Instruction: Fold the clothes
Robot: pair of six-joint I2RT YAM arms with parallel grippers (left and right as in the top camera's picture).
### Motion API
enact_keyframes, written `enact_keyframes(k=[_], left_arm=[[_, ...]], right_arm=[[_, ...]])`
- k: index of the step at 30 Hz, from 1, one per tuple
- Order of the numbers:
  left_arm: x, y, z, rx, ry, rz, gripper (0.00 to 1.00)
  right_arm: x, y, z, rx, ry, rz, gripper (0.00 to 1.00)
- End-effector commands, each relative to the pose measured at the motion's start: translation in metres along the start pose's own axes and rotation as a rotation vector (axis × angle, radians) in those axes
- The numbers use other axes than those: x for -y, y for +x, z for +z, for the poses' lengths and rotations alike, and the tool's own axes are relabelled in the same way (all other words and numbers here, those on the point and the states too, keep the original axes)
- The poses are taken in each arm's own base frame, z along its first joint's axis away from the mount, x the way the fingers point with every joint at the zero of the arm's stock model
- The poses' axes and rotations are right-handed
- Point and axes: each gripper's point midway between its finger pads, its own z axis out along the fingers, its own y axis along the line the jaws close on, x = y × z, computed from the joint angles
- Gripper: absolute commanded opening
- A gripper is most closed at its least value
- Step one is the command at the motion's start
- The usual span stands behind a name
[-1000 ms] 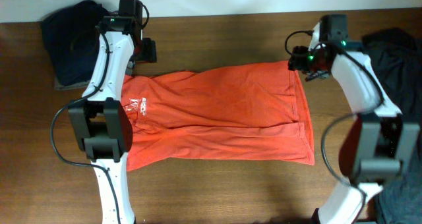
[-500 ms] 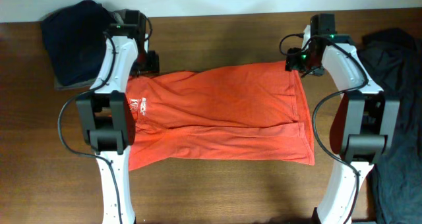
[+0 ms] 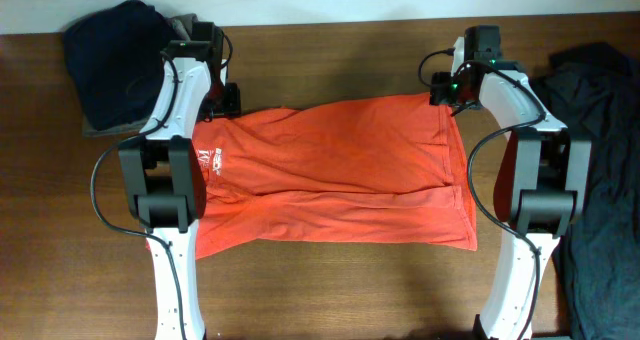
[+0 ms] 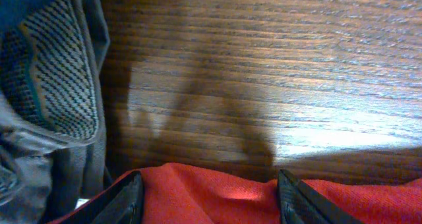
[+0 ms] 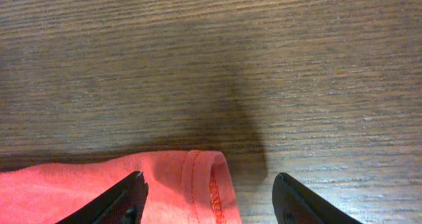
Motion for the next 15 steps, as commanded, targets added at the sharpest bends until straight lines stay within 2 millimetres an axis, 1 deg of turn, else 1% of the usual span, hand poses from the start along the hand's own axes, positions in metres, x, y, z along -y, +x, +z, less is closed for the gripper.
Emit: enact_keyframes(k=[1, 3, 7, 10, 13, 14, 15], left_arm=[[-0.002, 0.002, 0.009, -0.013, 0.01, 0.005, 0.64], [-0.001, 0.004, 0.015, -0.027, 0.009, 0.006, 0.64], [-0.001, 0.009, 0.027, -0.052, 0.006, 0.008, 0.64], [-0.001, 0.009, 0.032, -0.055, 0.006, 0.008, 0.64], [0.0, 0.006, 0.033, -0.042, 0.007, 0.007, 0.56], [0.0, 0.005, 0.033, -0.037, 0.008, 0.007, 0.52], [0.001, 0.004, 0.033, -0.034, 0.011, 0.007, 0.5]], right_arm=[[-0.005, -0.004, 0.007, 0.009, 0.003, -0.02, 0.66], [-0.007, -0.003, 0.009, 0.008, 0.002, -0.024, 0.64], [-0.012, -0.003, 0.011, 0.011, 0.0, -0.033, 0.58], [-0.014, -0.003, 0.011, 0.01, 0.002, -0.036, 0.45], [-0.013, -0.002, 0.012, 0.008, 0.005, -0.035, 0.32], [-0.013, -0.002, 0.012, 0.008, 0.007, -0.035, 0.25], [-0.012, -0.002, 0.012, 0.006, 0.009, -0.033, 0.18]])
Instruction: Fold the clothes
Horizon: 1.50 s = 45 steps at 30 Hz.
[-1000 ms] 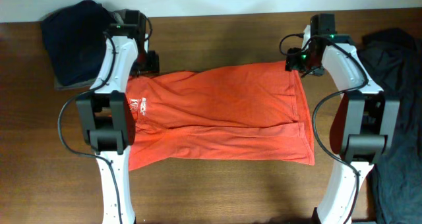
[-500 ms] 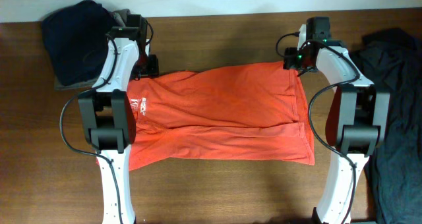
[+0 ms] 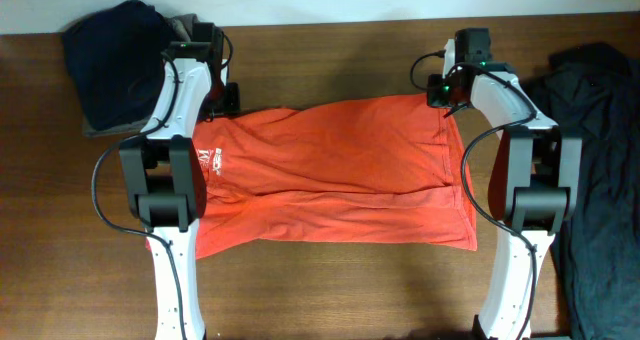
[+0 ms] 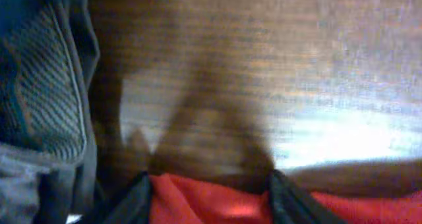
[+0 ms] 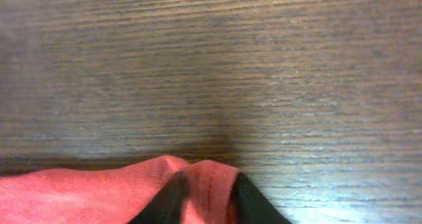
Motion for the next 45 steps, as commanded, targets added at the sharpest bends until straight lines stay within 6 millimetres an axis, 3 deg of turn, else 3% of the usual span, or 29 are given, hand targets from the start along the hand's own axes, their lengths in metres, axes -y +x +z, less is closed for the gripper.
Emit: enact_keyframes(k=[1, 4, 7, 11, 15, 18, 24, 27, 32, 34, 37, 41, 45], left_arm=[[-0.001, 0.008, 0.026, -0.043, 0.002, 0.007, 0.5], [0.002, 0.004, 0.026, -0.026, 0.019, 0.006, 0.42], [0.002, -0.002, 0.026, -0.002, 0.021, 0.004, 0.25], [0.002, -0.005, 0.025, 0.009, 0.022, 0.003, 0.1], [0.002, -0.008, 0.017, 0.011, 0.022, 0.002, 0.09], [0.001, -0.013, -0.001, 0.018, 0.022, 0.002, 0.06], [-0.002, -0.024, -0.057, 0.048, 0.018, -0.003, 0.01], [-0.005, -0.02, -0.086, 0.044, 0.014, -0.014, 0.01], [-0.009, -0.002, -0.115, -0.003, 0.009, -0.012, 0.02], [-0.01, 0.011, -0.118, -0.052, 0.005, -0.01, 0.03], [-0.009, 0.014, -0.116, -0.069, 0.011, -0.024, 0.05], [-0.007, 0.017, -0.113, -0.085, 0.012, -0.038, 0.06], [-0.009, 0.034, -0.095, -0.172, 0.0, -0.043, 0.01]], right_arm=[[0.001, -0.005, 0.001, 0.009, 0.022, 0.007, 0.14], [0.008, -0.002, 0.001, -0.002, 0.061, 0.007, 0.04], [0.015, 0.002, 0.0, -0.018, 0.102, 0.007, 0.04], [0.017, 0.003, -0.004, -0.027, 0.113, 0.008, 0.04], [0.015, -0.007, -0.02, -0.005, 0.112, 0.029, 0.04], [0.013, -0.018, -0.04, 0.017, 0.11, 0.05, 0.04], [0.009, -0.024, -0.081, 0.03, 0.108, 0.087, 0.04], [0.008, -0.021, -0.105, 0.023, 0.109, 0.108, 0.04], [0.006, -0.011, -0.138, -0.004, 0.112, 0.145, 0.04], [0.004, -0.002, -0.151, -0.035, 0.107, 0.176, 0.04], [-0.012, 0.015, -0.164, -0.103, 0.028, 0.185, 0.04], [-0.013, 0.038, -0.17, -0.193, 0.03, 0.192, 0.04], [-0.011, 0.051, -0.173, -0.25, 0.041, 0.196, 0.04]])
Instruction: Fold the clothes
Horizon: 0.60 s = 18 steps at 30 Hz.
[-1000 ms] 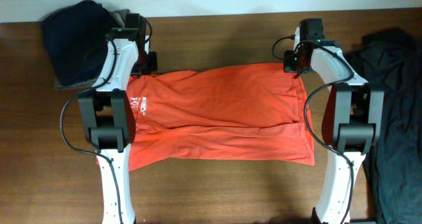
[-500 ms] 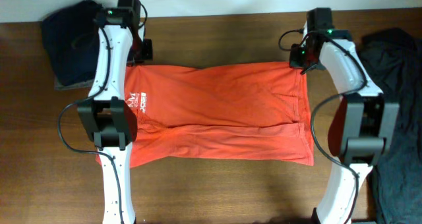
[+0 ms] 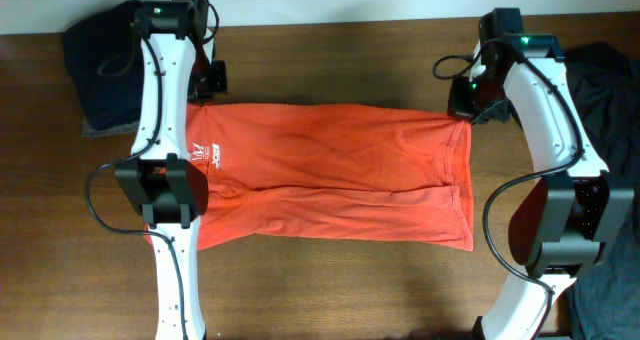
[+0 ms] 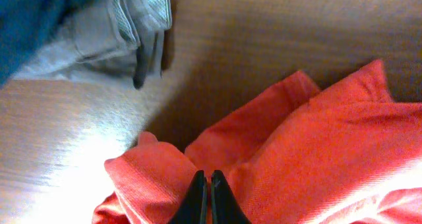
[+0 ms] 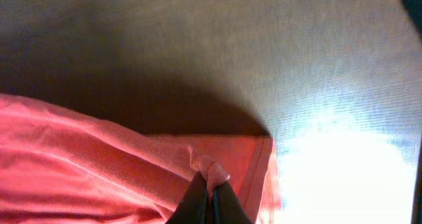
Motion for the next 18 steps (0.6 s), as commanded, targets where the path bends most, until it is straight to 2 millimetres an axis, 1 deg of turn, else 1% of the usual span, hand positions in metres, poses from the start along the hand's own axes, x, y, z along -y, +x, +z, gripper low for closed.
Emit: enact_keyframes(k=[1, 4, 7, 8, 10, 12, 14, 16, 17, 18], left_arm=[[-0.002, 0.019, 0.02, -0.104, -0.007, -0.019, 0.01], [-0.005, 0.045, 0.038, -0.219, -0.023, -0.016, 0.01], [-0.011, 0.071, 0.049, -0.316, -0.045, -0.013, 0.01], [-0.014, 0.076, 0.051, -0.336, -0.056, -0.013, 0.01], [-0.02, 0.082, 0.052, -0.352, -0.091, -0.018, 0.01], [-0.028, 0.084, 0.053, -0.36, -0.129, -0.021, 0.01], [-0.031, 0.085, 0.055, -0.366, -0.133, -0.026, 0.02], [-0.035, 0.086, 0.055, -0.369, -0.133, -0.035, 0.11], [-0.038, 0.086, 0.055, -0.369, -0.135, -0.041, 0.19], [-0.041, 0.085, 0.055, -0.369, -0.138, -0.045, 0.27]], right_arm=[[-0.004, 0.002, -0.016, 0.014, -0.017, 0.011, 0.04], [-0.003, 0.01, -0.016, -0.018, -0.01, 0.013, 0.04], [0.0, 0.02, -0.017, -0.061, 0.0, 0.029, 0.04], [0.0, 0.024, -0.017, -0.077, 0.003, 0.032, 0.04], [0.002, 0.032, -0.017, -0.107, 0.011, 0.034, 0.04], [0.004, 0.039, -0.018, -0.137, 0.019, 0.036, 0.04], [0.008, 0.045, -0.02, -0.162, 0.043, 0.036, 0.04], [0.016, 0.05, -0.02, -0.176, 0.083, 0.034, 0.04], [0.018, 0.051, -0.021, -0.183, 0.095, 0.033, 0.04], [0.018, 0.053, -0.021, -0.191, 0.098, 0.033, 0.07]])
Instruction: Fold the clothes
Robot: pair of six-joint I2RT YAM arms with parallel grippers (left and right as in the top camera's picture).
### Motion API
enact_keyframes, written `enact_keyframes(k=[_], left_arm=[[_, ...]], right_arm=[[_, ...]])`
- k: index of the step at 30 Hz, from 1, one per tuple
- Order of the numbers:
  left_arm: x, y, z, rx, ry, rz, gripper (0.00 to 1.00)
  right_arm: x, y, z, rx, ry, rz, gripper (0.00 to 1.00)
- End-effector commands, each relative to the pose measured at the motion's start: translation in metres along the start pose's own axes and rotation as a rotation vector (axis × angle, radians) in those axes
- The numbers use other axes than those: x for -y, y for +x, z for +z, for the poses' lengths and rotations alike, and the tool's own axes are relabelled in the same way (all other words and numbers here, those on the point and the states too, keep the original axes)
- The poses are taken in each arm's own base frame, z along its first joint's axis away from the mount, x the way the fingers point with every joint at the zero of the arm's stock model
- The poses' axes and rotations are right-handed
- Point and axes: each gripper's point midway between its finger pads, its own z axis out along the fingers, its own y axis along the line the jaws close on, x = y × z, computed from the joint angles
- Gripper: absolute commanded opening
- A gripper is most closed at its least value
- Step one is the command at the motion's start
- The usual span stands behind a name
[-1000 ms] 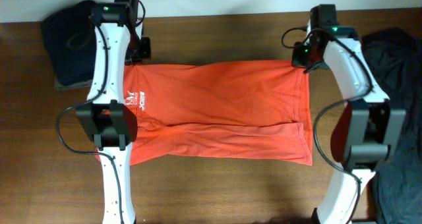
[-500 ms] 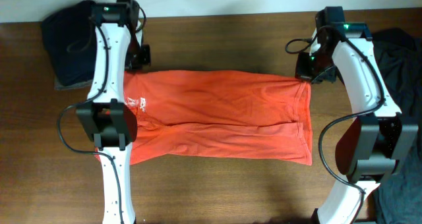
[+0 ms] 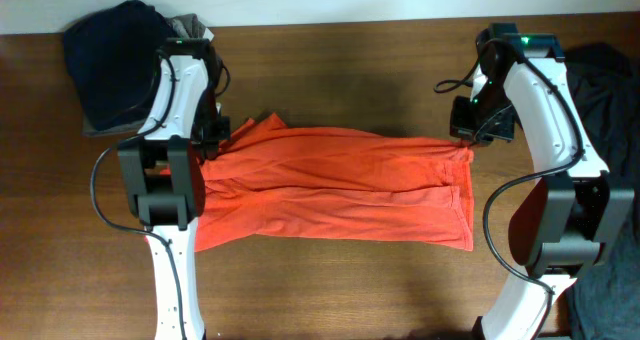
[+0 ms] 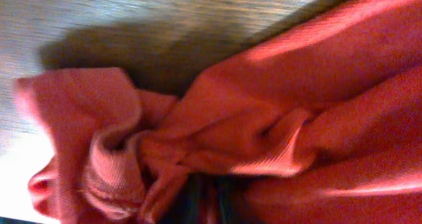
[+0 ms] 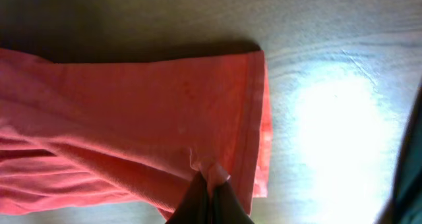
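An orange-red shirt [image 3: 340, 185] lies lengthwise across the wooden table, its far edge folded toward the near side. My left gripper [image 3: 212, 138] is shut on the bunched left corner of that far edge [image 4: 132, 151], the cloth crumpled round the jaws. My right gripper [image 3: 470, 135] is shut on the right corner, pinching a fold of hem [image 5: 211, 168] between its fingers. Both held corners sit over the shirt's upper part.
A dark navy garment [image 3: 115, 55] lies heaped at the far left corner with grey cloth under it. Another dark garment [image 3: 600, 90] lies along the right edge. Bare wood table [image 3: 340, 65] shows beyond the shirt and nearer the front edge.
Both grippers have moved toward the near side with the shirt's far corners, so the far edge now lies folded further over the shirt. The left corner is more bunched.
First both grippers stood open around the shirt's far corners. Then they were closing on the cloth. Later each held its corner lifted, the far edge stretched straight. Now the corners are drawn toward the near side over the shirt.
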Motion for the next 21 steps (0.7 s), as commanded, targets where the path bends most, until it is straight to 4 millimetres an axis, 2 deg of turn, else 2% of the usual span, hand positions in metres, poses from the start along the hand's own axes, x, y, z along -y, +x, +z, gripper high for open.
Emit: enact_keyframes(k=[1, 3, 6, 7, 8, 9, 10, 11, 12, 15, 21], left_arm=[[-0.023, 0.002, -0.017, 0.045, -0.019, -0.048, 0.29], [-0.026, -0.001, -0.019, 0.059, -0.014, -0.057, 0.29], [-0.027, -0.007, -0.033, 0.108, 0.005, -0.067, 0.31], [-0.026, -0.01, -0.04, 0.135, 0.02, -0.069, 0.32], [-0.022, -0.014, -0.048, 0.165, 0.049, -0.07, 0.34], [-0.017, -0.018, -0.056, 0.194, 0.078, -0.065, 0.41], [-0.011, -0.022, -0.064, 0.223, 0.113, -0.055, 0.6], [-0.004, -0.028, -0.07, 0.258, 0.152, -0.021, 0.72], [0.002, -0.032, -0.074, 0.282, 0.178, 0.011, 0.75], [0.026, -0.048, -0.081, 0.35, 0.255, 0.068, 0.76], [0.058, -0.068, -0.095, 0.469, 0.257, 0.128, 0.75]], right_arm=[[0.006, 0.002, -0.014, 0.033, 0.039, 0.005, 0.09], [0.006, 0.002, -0.014, 0.032, 0.039, 0.005, 0.1], [0.006, 0.001, -0.014, 0.034, 0.039, 0.005, 0.31], [0.006, 0.001, -0.014, 0.034, 0.039, 0.005, 0.39], [0.006, 0.001, -0.014, 0.034, 0.04, 0.005, 0.62], [0.007, 0.001, -0.014, 0.035, 0.043, 0.004, 0.76], [0.007, 0.001, -0.014, 0.035, 0.043, 0.004, 0.81], [0.007, 0.0, -0.014, 0.038, 0.042, 0.004, 0.83], [0.007, 0.0, -0.014, 0.041, 0.041, 0.004, 0.84], [0.005, -0.004, -0.014, 0.058, 0.037, 0.002, 0.84], [0.003, -0.011, -0.015, 0.084, 0.03, 0.001, 0.84]])
